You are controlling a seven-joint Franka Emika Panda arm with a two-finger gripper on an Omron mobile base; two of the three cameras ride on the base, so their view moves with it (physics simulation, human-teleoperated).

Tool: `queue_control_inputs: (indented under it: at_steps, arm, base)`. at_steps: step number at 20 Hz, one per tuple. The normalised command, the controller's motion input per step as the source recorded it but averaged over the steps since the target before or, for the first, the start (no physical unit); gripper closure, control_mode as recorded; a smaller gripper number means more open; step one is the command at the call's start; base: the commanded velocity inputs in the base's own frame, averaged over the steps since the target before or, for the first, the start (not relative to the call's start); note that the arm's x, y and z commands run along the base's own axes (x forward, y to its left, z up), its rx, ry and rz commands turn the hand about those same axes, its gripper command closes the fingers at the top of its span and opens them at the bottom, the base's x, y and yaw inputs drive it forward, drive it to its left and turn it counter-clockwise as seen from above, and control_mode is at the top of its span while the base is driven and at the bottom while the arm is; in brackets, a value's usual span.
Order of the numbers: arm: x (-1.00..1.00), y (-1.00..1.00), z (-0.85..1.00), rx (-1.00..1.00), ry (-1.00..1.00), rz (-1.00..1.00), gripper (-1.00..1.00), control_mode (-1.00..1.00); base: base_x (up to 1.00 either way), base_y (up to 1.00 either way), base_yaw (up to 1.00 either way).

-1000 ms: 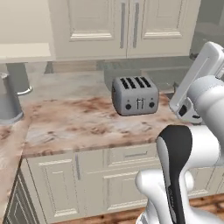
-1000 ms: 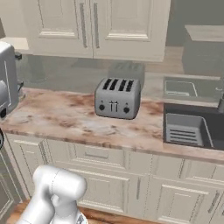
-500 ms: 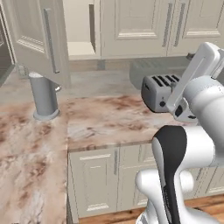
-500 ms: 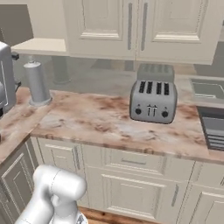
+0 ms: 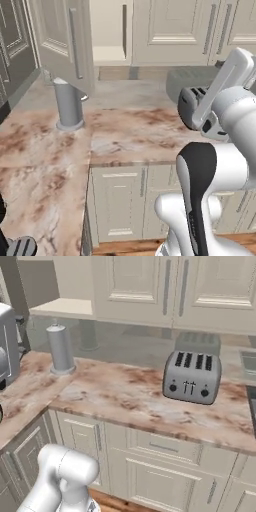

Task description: Close all open cabinet doors.

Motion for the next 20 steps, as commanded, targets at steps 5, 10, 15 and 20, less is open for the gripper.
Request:
queue_control_inputs:
  at_steps: [5, 10, 15, 20]
  arm:
    - [0.00, 0.00, 0.00, 0.00, 0.00, 0.00, -1.00, 1.00]
    - [0.00, 0.00, 0.00, 0.00, 0.00, 0.00, -1.00, 1.00]
    - [0.00, 0.00, 0.00, 0.00, 0.00, 0.00, -1.00, 1.00]
    - [0.00, 0.00, 0.00, 0.00, 0.00, 0.00, -1.00, 1.00]
  base:
    - [0.00, -0.24, 0.42]
    - [0.18, -0.27, 0.47]
    - [0.18, -0.28, 0.45]
    - [0.05, -0.28, 0.43]
